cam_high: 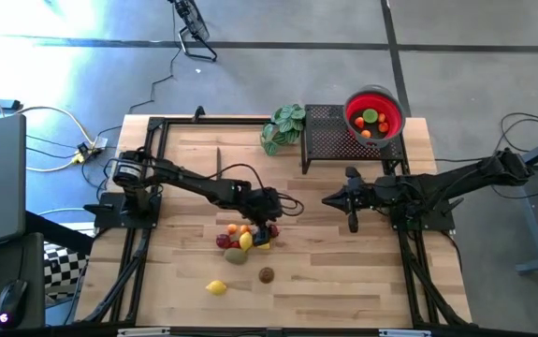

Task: Pick & Place Fruit
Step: Put the red pomegranate into the red strainer bowl

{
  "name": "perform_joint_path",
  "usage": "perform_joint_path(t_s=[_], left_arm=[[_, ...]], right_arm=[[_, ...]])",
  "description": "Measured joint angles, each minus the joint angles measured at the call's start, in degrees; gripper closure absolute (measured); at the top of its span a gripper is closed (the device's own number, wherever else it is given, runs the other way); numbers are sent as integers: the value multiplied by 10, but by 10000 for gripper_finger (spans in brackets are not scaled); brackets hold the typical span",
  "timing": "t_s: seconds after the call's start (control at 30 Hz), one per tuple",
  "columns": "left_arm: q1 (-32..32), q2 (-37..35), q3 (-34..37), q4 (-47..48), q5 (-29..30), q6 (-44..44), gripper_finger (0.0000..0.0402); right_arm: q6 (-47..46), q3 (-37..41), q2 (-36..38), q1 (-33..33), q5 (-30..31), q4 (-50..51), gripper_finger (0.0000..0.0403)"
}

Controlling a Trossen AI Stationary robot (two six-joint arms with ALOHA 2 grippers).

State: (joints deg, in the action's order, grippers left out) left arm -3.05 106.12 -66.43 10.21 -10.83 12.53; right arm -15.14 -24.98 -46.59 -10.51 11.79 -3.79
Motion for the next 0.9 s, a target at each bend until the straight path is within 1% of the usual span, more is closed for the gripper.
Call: perform_joint_path(t_s=[0.13,0.33,0.43,0.5,0.9], left_arm=[[0,5,0,1,0,4,128],[-1,14,0,7,-21,24,128],[-5,17,1,20,-21,28,128],[-8,21,-1,10,-21,28,128],[-8,29,0,15,-19,28,128]], right_arm=[[-1,-1,-8,0,0,-4,398],[-2,0,-13,0,0,-1,398],[-2,0,-12,0,0,-4,398],[-2,0,-13,0,0,-3,398],[-2,0,-13,0,0,-3,398]])
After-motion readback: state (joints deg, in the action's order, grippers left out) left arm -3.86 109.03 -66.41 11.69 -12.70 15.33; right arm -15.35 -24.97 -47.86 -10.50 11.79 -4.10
